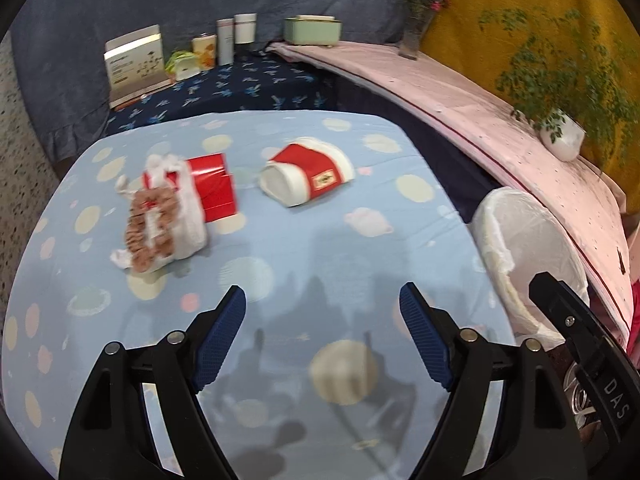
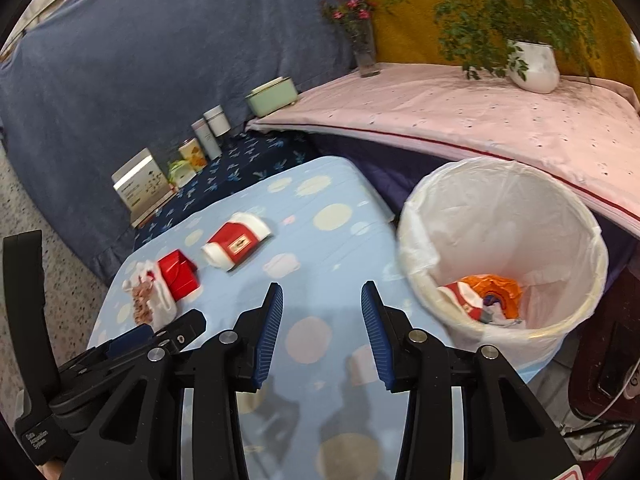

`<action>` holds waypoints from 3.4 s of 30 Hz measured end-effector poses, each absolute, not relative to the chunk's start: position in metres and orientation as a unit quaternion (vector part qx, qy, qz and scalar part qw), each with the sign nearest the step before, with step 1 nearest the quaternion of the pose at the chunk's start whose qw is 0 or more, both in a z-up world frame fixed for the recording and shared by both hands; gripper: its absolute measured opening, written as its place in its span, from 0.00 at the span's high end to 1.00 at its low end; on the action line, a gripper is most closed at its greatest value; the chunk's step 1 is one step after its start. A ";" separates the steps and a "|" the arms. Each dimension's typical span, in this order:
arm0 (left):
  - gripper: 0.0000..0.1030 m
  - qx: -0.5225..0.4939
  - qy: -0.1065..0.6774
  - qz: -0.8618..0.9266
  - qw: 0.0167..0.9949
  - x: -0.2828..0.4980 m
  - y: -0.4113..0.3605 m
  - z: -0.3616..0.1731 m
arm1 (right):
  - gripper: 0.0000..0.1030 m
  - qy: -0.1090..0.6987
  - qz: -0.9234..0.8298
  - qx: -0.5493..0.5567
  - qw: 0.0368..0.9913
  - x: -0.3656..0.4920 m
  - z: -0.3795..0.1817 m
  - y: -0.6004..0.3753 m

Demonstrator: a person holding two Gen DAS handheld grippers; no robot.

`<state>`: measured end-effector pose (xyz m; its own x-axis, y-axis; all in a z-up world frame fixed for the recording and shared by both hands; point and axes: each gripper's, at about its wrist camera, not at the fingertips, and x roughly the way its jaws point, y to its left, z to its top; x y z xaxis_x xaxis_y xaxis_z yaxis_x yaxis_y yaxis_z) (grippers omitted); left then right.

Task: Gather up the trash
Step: 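Move both tools back over the white gloves and brown scrunchie, then grasp the brown scrunchie with the right gripper while the left grasps the white glove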

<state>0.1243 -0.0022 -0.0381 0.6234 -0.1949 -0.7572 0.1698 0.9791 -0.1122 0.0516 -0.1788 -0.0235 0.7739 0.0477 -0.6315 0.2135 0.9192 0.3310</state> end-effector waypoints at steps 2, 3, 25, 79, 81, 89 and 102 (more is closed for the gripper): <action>0.22 -0.020 0.422 -0.085 0.902 0.124 0.014 -0.039 | 0.61 0.338 -0.033 0.190 0.921 0.055 -0.023 -0.165; 0.22 -0.021 0.422 -0.079 0.903 0.124 0.021 -0.040 | 0.61 0.340 -0.028 0.186 0.921 0.056 -0.023 -0.159; 0.22 -0.062 0.426 0.016 0.902 0.131 0.158 -0.049 | 0.61 0.390 0.082 0.128 0.908 0.112 -0.033 -0.015; 0.51 -0.074 0.479 -0.054 0.873 0.224 0.127 -0.104 | 0.92 0.378 0.024 0.204 0.903 0.152 -0.063 -0.066; 0.66 -0.065 0.476 -0.057 0.875 0.221 0.123 -0.103 | 0.92 0.379 0.026 0.205 0.902 0.151 -0.065 -0.065; 0.90 -0.044 0.472 -0.079 0.877 0.207 0.104 -0.092 | 0.92 0.374 0.037 0.201 0.905 0.140 -0.056 -0.062; 0.90 -0.017 0.440 -0.120 0.890 0.168 0.047 -0.048 | 0.92 0.331 0.023 0.214 0.919 0.105 -0.019 -0.097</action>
<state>0.1679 0.0468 -0.0478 0.5841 -0.2292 -0.7786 0.1995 0.9704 -0.1359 0.1047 -0.0972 -0.0194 0.7795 0.1832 -0.5990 0.1000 0.9076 0.4077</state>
